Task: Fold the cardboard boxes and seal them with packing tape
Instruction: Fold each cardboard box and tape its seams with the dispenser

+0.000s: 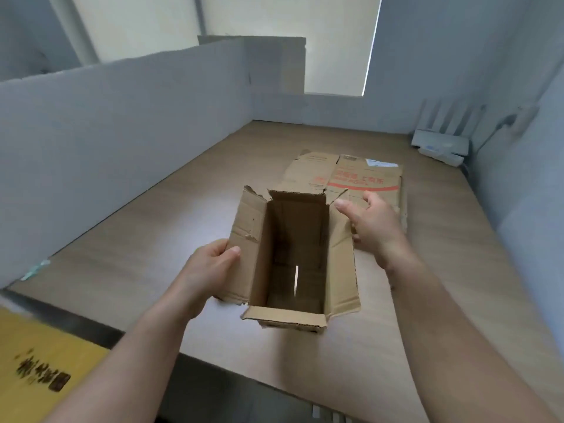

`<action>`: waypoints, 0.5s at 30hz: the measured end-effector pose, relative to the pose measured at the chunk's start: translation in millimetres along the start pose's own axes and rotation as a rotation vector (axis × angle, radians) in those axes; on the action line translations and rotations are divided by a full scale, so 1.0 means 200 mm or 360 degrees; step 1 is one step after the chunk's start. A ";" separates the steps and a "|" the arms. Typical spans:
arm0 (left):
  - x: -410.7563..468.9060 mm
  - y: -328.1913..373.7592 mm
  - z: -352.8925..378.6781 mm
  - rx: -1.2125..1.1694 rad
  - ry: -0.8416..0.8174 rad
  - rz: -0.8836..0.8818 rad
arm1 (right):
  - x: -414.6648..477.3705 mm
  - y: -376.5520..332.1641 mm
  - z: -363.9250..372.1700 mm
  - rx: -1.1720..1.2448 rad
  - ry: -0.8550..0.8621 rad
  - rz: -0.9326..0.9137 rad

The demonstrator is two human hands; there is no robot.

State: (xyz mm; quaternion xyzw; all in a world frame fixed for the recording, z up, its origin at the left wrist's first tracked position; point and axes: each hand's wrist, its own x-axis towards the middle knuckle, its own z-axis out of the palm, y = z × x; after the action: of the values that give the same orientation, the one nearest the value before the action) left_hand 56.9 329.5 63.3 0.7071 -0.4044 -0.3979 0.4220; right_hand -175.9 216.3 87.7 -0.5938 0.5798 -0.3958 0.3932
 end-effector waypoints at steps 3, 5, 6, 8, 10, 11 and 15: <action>-0.07 -0.03 -0.12 -0.0179 0.0249 0.0012 | -0.09 -0.05 0.06 0.0089 -0.0350 -0.0164; -0.12 -0.04 -0.20 -0.0231 0.0435 0.0046 | -0.15 -0.09 0.15 -0.0010 -0.0457 -0.0355; -0.14 -0.04 -0.23 -0.0233 0.0529 0.0058 | -0.18 -0.10 0.20 -0.0034 -0.0490 -0.0423; -0.19 -0.07 -0.31 -0.0164 0.0684 0.0065 | -0.21 -0.14 0.31 -0.0084 -0.0542 -0.0514; -0.23 -0.11 -0.37 -0.0103 0.0847 0.0064 | -0.22 -0.19 0.43 -0.0129 -0.0528 -0.0593; -0.26 -0.13 -0.40 -0.0092 0.0939 0.0050 | -0.23 -0.20 0.50 -0.0132 -0.0514 -0.0606; -0.36 -0.24 -0.55 -0.0094 0.1234 -0.0094 | -0.30 -0.28 0.78 -0.0223 -0.0650 -0.0709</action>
State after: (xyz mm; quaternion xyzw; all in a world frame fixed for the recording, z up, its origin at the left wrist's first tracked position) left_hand 142.3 439.7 71.1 0.8039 -0.1828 -0.1244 0.5521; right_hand -11.1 279.3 80.5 -0.7992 0.3701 -0.3038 0.3634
